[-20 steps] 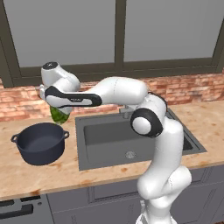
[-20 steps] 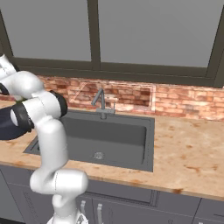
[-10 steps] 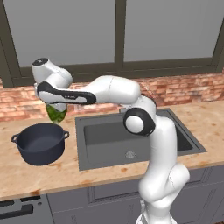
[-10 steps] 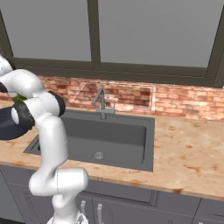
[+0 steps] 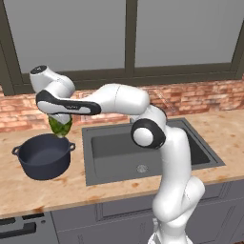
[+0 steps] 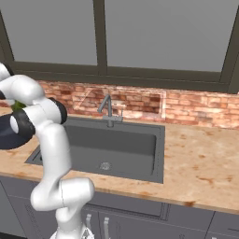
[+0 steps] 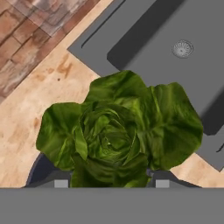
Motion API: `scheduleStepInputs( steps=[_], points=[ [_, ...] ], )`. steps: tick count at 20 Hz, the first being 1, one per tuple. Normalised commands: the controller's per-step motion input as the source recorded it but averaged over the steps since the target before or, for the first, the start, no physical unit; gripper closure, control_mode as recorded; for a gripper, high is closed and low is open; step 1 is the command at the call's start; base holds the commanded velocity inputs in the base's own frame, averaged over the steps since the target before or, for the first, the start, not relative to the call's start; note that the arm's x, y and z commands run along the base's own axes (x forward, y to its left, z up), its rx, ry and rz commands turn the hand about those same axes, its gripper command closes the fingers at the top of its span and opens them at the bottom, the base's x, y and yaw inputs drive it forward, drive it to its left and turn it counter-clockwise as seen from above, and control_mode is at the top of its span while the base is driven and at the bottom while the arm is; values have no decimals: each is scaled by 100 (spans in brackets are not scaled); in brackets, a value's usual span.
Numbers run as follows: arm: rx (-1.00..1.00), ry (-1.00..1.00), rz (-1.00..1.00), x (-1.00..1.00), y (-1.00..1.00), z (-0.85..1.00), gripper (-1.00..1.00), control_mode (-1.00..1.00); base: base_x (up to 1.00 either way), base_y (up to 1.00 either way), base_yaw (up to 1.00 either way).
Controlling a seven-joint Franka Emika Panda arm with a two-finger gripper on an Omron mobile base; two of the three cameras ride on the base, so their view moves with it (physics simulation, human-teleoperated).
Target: Dump the lettuce from the pot into the sink. Then turn on the water and wash the lettuce. Then turn off the water and put the lettuce back in the pot.
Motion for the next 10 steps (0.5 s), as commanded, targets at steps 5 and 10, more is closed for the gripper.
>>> scheduleStepInputs(
  steps=[5,10],
  points=[
    [5,0,-5,-5,4,-8,100,-100,0,0,0],
    [5,4,-2,0,16,0,100,-100,0,0,0]
  ],
)
